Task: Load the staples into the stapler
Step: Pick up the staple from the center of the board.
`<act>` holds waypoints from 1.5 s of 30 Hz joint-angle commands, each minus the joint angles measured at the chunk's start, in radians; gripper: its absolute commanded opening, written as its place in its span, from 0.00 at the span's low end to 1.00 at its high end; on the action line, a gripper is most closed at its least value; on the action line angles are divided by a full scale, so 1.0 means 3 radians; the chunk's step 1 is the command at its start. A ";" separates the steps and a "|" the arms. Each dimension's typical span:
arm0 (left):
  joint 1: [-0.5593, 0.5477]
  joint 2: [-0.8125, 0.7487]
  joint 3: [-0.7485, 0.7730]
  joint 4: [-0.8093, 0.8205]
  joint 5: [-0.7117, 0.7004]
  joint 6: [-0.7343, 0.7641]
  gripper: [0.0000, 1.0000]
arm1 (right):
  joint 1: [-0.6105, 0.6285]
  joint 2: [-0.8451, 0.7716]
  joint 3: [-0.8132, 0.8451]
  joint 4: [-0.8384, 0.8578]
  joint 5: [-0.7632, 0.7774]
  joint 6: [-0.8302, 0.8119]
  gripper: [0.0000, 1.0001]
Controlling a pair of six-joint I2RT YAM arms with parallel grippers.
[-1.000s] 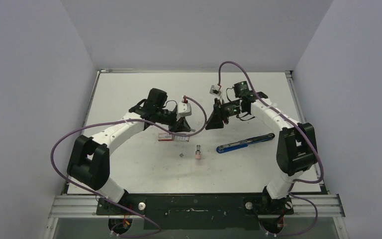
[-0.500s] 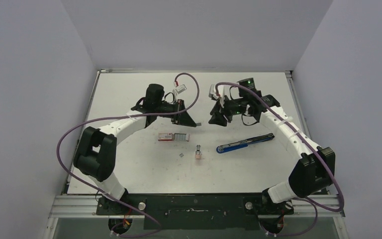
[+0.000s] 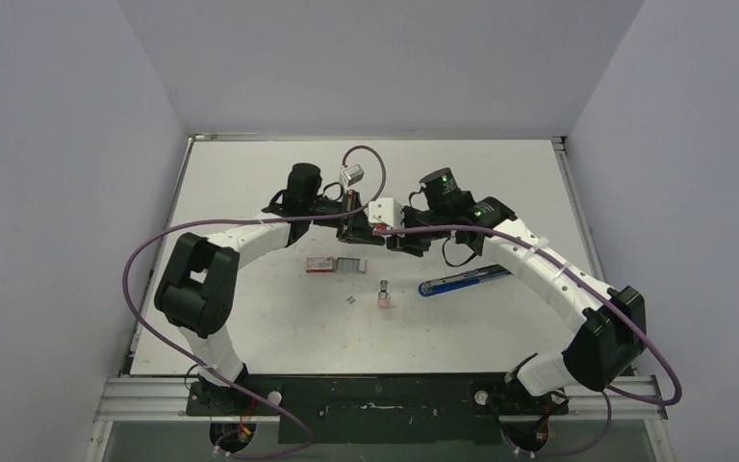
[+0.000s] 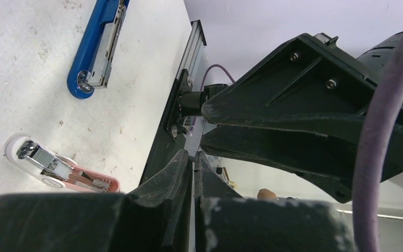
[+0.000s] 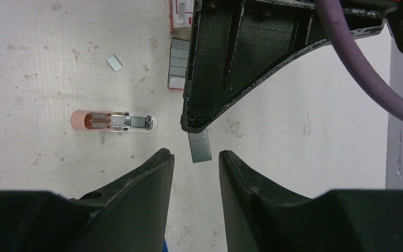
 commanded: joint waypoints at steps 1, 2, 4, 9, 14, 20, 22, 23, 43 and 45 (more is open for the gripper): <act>0.0001 0.0029 0.0145 0.0224 0.0142 -0.0101 0.00 | 0.0085 0.0025 0.0139 0.0043 0.0276 -0.0135 0.37; 0.0001 0.0034 0.0138 0.0224 0.0153 -0.0098 0.00 | 0.0101 0.0044 0.0147 0.0039 0.0289 -0.0138 0.36; -0.0003 0.0046 0.0131 0.0229 0.0173 -0.0092 0.00 | 0.0129 0.0067 0.0170 0.0026 0.0319 -0.0150 0.34; 0.0001 0.0061 0.0124 0.0219 0.0206 -0.0068 0.00 | 0.0172 0.0108 0.0219 -0.0011 0.0405 -0.0194 0.29; 0.0001 0.0084 0.0122 0.0227 0.0256 -0.0038 0.00 | 0.0174 0.0099 0.0214 -0.0023 0.0376 -0.0199 0.28; 0.0006 0.0112 0.0092 0.0379 0.0401 -0.0035 0.00 | 0.0133 0.0031 0.0161 -0.0033 0.0194 -0.0195 0.31; 0.0006 0.0112 0.0071 0.0487 0.0466 -0.0071 0.00 | 0.0120 0.0000 0.0143 -0.0034 0.0114 -0.0189 0.31; 0.0006 0.0112 0.0055 0.0564 0.0498 -0.0107 0.00 | 0.0112 -0.0019 0.0132 -0.0034 0.0073 -0.0189 0.31; -0.0052 0.0280 -0.0193 0.2354 0.0841 -0.1272 0.00 | 0.0006 -0.0545 -0.0146 0.0078 -0.0256 -0.0062 0.32; -0.0073 0.0286 -0.0177 0.2322 0.0862 -0.1272 0.00 | 0.0003 -0.0545 -0.0146 0.0093 -0.0255 -0.0056 0.32</act>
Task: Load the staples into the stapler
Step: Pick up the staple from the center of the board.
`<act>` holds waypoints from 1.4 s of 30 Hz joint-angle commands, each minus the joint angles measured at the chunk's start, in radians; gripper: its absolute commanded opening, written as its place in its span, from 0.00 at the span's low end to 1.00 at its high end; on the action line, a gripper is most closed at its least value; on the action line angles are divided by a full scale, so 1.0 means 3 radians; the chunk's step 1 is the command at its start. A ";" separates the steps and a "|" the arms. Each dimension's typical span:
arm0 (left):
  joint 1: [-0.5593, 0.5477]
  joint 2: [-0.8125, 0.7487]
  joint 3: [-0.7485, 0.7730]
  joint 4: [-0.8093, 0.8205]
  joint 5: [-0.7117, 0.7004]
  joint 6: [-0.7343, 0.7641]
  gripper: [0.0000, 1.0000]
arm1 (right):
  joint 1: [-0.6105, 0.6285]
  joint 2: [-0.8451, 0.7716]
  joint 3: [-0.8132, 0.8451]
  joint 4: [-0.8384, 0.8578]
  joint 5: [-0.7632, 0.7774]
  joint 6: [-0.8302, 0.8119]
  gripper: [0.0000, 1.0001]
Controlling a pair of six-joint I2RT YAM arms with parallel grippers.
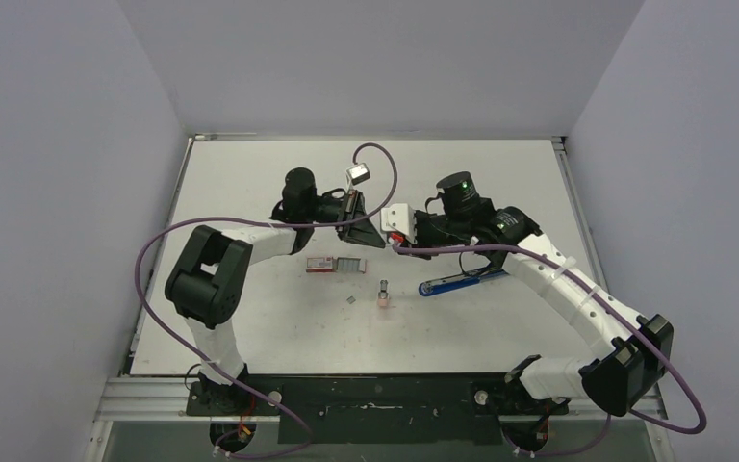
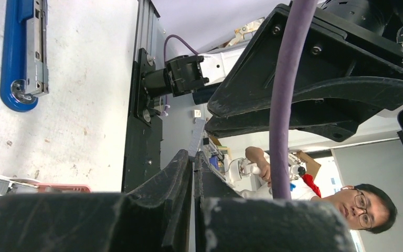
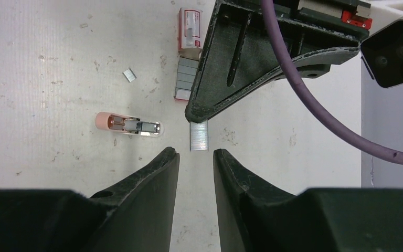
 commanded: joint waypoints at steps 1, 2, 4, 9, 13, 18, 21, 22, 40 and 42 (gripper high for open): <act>-0.0055 0.0031 0.0061 0.0161 0.0119 -0.0031 0.00 | -0.0021 -0.0093 -0.0025 0.0162 -0.0117 0.0036 0.32; -0.0056 0.0028 0.0063 0.0147 0.0124 -0.0030 0.00 | -0.0017 -0.0084 -0.0017 0.0156 -0.0125 0.0031 0.32; -0.0056 0.0023 0.0066 0.0134 0.0131 -0.0026 0.00 | -0.0015 -0.0071 -0.0006 0.0138 -0.0127 0.0016 0.32; -0.0070 0.0025 0.0079 0.0091 0.0136 -0.0019 0.00 | -0.0007 -0.0059 -0.0030 0.0147 -0.0105 0.0009 0.32; -0.0078 0.0028 0.0089 0.0067 0.0141 -0.0019 0.00 | -0.0002 -0.0053 -0.0035 0.0123 -0.0099 0.0005 0.32; -0.0081 0.0036 0.0109 0.0059 0.0144 -0.0024 0.00 | 0.0011 -0.0047 -0.0071 0.0105 -0.0133 0.0005 0.32; -0.0076 0.0038 0.0105 0.0057 0.0140 -0.0024 0.00 | 0.0019 -0.0032 -0.0097 0.0081 -0.0176 -0.0009 0.33; -0.0076 0.0038 0.0109 0.0059 0.0137 -0.0024 0.00 | 0.0017 -0.0034 -0.0097 0.0070 -0.0190 -0.0017 0.33; -0.0081 0.0028 0.0091 0.0065 0.0134 -0.0027 0.00 | 0.0050 0.0023 -0.0096 0.0198 -0.0157 0.0107 0.26; -0.0081 0.0030 0.0092 0.0062 0.0131 -0.0027 0.00 | 0.0055 0.0027 -0.0104 0.0207 -0.0152 0.0111 0.24</act>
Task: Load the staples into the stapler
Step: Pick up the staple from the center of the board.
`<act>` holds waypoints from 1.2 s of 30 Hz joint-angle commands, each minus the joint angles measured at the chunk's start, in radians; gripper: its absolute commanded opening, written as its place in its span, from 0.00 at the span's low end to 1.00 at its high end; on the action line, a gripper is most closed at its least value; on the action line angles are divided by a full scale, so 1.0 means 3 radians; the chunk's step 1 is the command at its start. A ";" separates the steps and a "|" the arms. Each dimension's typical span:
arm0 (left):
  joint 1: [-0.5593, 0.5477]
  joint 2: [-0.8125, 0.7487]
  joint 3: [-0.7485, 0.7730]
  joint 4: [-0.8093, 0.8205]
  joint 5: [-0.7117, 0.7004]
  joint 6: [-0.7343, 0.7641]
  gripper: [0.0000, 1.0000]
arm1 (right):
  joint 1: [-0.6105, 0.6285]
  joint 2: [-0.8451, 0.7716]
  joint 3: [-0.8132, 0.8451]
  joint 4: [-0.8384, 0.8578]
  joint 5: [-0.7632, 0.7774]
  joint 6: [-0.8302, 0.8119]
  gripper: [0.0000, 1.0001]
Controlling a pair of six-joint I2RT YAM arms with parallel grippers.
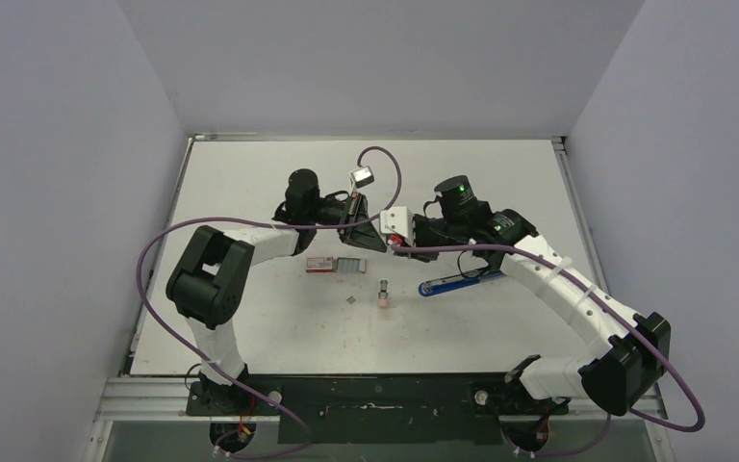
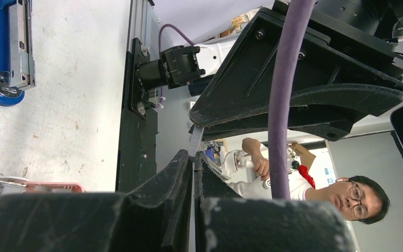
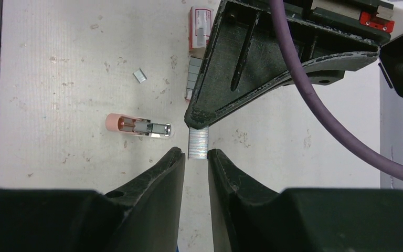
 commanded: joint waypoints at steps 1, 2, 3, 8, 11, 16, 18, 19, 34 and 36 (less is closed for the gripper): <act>-0.0017 0.0019 0.0091 0.0084 0.0054 0.0001 0.00 | 0.0028 0.0040 0.0013 0.0161 -0.0084 0.0034 0.24; -0.0015 0.0019 0.0093 0.0086 0.0055 0.0001 0.00 | 0.0029 0.0040 0.0013 0.0173 -0.0079 0.0048 0.22; -0.0015 0.0017 0.0090 0.0085 0.0054 0.0001 0.00 | 0.0031 0.0040 0.0012 0.0181 -0.0072 0.0056 0.21; -0.0019 0.0014 0.0088 0.0087 0.0059 0.0001 0.00 | 0.0031 0.0043 0.0000 0.0185 -0.0054 0.0058 0.15; -0.0015 0.0015 0.0091 0.0078 0.0054 0.0001 0.00 | 0.0032 0.0045 -0.0003 0.0186 -0.0062 0.0056 0.13; -0.0018 0.0002 0.0089 0.0139 0.0048 0.0006 0.06 | 0.0026 0.0041 -0.0032 0.0201 -0.0025 0.0047 0.11; -0.0013 -0.0010 0.0079 0.0209 0.0044 0.0004 0.16 | 0.0009 0.0032 -0.0043 0.0201 -0.0011 0.0045 0.10; -0.0009 -0.0018 0.0068 0.0262 0.0043 -0.0002 0.21 | -0.0005 0.0029 -0.0050 0.0188 -0.0010 0.0040 0.10; 0.0608 0.0195 0.0037 0.2421 0.0031 -0.0919 0.47 | -0.0682 0.0065 0.0068 -0.1240 0.0118 -0.0748 0.08; 0.0660 0.0276 0.0081 0.2555 0.0057 -0.1035 0.46 | -0.0798 0.0139 0.0108 -0.1422 0.0201 -0.0907 0.08</act>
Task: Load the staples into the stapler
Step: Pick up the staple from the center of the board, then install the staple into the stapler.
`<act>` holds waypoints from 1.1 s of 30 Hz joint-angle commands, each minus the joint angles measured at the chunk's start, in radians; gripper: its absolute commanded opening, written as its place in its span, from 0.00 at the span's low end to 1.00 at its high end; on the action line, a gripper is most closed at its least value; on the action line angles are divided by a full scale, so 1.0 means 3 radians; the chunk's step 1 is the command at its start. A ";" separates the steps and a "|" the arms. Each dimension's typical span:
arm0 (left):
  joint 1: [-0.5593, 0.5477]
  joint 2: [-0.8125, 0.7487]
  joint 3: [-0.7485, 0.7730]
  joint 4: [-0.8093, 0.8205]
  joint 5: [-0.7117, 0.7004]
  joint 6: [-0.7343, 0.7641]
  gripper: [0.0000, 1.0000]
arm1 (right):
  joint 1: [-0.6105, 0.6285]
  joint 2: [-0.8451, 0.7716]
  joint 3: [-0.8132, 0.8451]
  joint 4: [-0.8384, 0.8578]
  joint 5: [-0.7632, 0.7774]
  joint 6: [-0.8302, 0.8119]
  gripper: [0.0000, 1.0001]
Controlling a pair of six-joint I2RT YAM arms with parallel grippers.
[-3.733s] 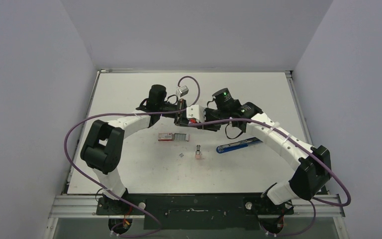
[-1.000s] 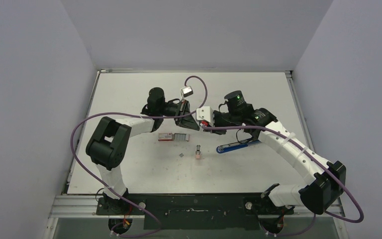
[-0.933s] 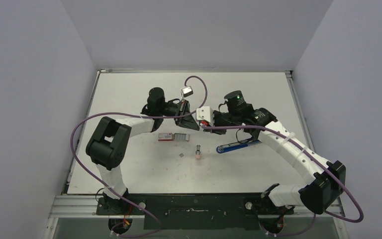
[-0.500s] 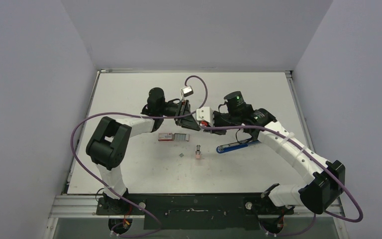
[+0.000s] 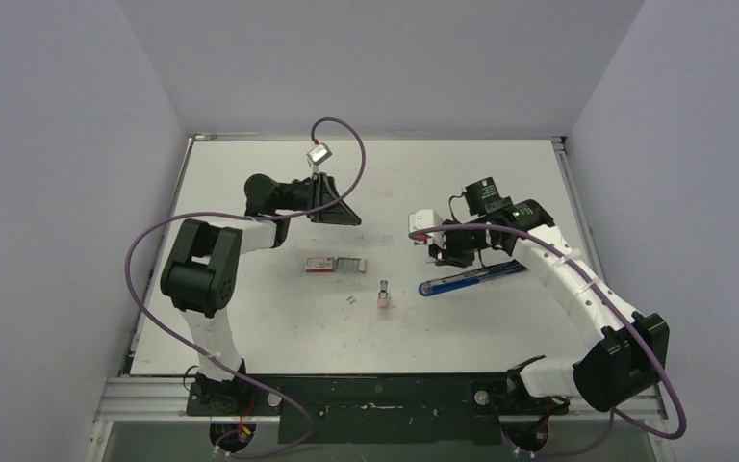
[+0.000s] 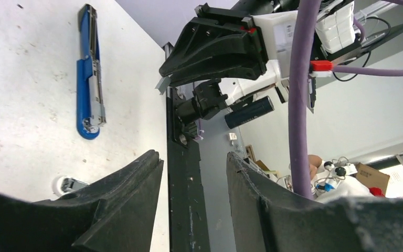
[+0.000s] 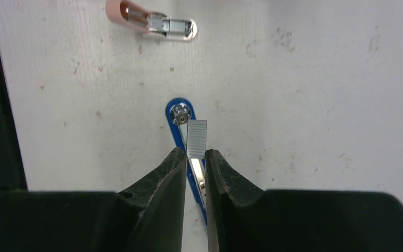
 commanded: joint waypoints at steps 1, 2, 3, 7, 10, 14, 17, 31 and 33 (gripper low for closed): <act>0.0100 0.0181 0.0182 0.0827 0.0057 -0.0408 0.46 | -0.0231 0.0132 0.0175 -0.0609 0.0159 -0.0490 0.08; 0.0101 0.0194 0.0197 0.0847 0.0061 -0.0439 0.45 | -0.0288 0.0165 0.0198 -0.0656 0.0187 -0.0550 0.08; 0.0101 0.0190 0.0210 0.0817 0.0052 -0.0448 0.44 | -0.0331 0.0204 0.0218 -0.0690 0.0207 -0.0590 0.08; 0.0119 -0.0034 0.0210 -0.0312 -0.0115 0.0184 0.42 | -0.0379 0.0306 0.0297 -0.0674 0.0171 -0.0575 0.08; 0.0158 -0.0488 0.0382 -0.2997 -0.0565 0.2004 0.42 | -0.0369 0.0368 0.0307 -0.0579 0.0119 -0.0502 0.08; 0.0176 -0.0734 0.0859 -0.5298 -0.1142 0.3835 0.48 | -0.0357 0.0466 0.0309 -0.0598 0.0168 -0.0519 0.08; 0.0252 -0.0844 0.0765 -0.5317 -0.1332 0.3984 0.49 | -0.0340 0.0561 0.0364 -0.0734 0.0282 -0.0626 0.08; 0.0260 -0.1489 0.0422 -0.5429 -0.2090 0.5177 0.63 | -0.0346 0.1080 0.0358 -0.1021 0.0283 -0.1224 0.08; 0.0261 -0.1501 0.0433 -0.5432 -0.2085 0.5242 0.65 | -0.0356 0.1117 0.0342 -0.0985 0.0254 -0.1274 0.08</act>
